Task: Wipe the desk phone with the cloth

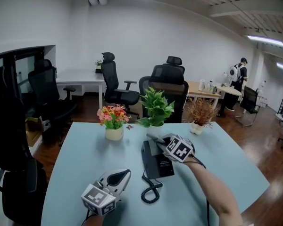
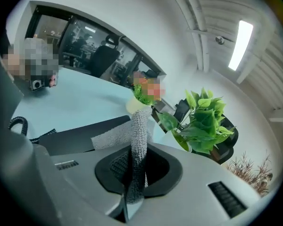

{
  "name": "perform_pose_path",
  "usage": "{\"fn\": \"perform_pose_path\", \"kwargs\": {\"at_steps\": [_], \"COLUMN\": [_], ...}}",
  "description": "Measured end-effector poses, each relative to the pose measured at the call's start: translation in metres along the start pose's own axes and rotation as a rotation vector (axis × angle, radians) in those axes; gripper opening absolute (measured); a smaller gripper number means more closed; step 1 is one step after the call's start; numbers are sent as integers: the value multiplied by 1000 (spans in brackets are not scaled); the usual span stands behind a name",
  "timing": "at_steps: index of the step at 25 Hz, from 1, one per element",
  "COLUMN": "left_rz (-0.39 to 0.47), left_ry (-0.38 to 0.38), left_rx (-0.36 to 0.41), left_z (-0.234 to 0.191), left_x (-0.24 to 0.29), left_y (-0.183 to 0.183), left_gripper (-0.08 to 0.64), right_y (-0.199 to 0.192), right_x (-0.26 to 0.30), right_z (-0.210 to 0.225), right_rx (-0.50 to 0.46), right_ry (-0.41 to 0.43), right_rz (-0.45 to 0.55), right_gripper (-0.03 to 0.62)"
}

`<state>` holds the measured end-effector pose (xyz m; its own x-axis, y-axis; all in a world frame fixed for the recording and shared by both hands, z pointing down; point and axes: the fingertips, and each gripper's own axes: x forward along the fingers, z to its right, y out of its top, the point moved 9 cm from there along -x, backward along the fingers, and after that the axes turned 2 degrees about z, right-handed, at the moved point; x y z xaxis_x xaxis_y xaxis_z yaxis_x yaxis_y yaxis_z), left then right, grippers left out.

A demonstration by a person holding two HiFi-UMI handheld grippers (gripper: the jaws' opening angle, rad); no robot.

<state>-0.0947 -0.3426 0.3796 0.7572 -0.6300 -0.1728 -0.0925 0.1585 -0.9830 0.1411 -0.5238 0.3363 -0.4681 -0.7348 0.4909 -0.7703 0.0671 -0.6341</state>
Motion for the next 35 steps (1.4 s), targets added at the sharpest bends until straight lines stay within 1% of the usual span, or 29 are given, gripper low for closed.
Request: {"fn": "perform_pose_path", "kwargs": {"at_steps": [5,8,10,12,14,15,16,17,19,21,23,24,27,30,32,35], "left_rz": [-3,-7,-9,-7,-7,-7,-7,-7,-7,-7,-7,-6,-6,-8,-8,-8], "left_ry": [1,0,-1,-2,-1,-1,-1,-2,-3,-1,3,3,1,-2,-1,3], "left_rx": [9,10,10,10,6,5,6,9,8,-3,-12,-12,1,-1,-1,-3], "left_z": [1,1,1,2,1,1,1,0,0,1,2,3,6,3,2,2], "left_x": [0,1,1,1,1,1,1,1,1,1,3,3,4,4,4,3], "left_y": [1,1,1,1,0,0,0,1,0,-1,-1,-1,0,-2,-2,-2], "left_gripper": [9,9,9,9,9,9,9,9,9,9,9,9,9,9,9,9], "right_y": [-16,-28,-33,-38,-41,-40,-37,-32,-20,-12,-9,-9,-13,-19,-22,-27], "right_x": [-30,-52,-66,-78,-83,-82,-79,-75,-64,-49,-31,-23,-6,-6,-12,-31], "right_z": [-52,-87,-108,-124,-125,-117,-103,-85,-42,-4,22,28,28,18,5,-25], "right_rx": [-150,-221,-277,-352,-393,-379,-340,-284,-153,-41,21,33,13,-31,-87,-175], "right_ry": [107,167,225,303,365,364,332,276,133,8,-66,-81,-72,-43,-6,60], "right_rz": [-45,-62,-80,-121,-158,-154,-130,-94,-12,36,43,35,-6,-20,-29,-68], "right_gripper": [-5,-5,-5,-5,-5,-5,-5,-5,-5,-5,-5,-5,-5,-5,-5,-5]}}
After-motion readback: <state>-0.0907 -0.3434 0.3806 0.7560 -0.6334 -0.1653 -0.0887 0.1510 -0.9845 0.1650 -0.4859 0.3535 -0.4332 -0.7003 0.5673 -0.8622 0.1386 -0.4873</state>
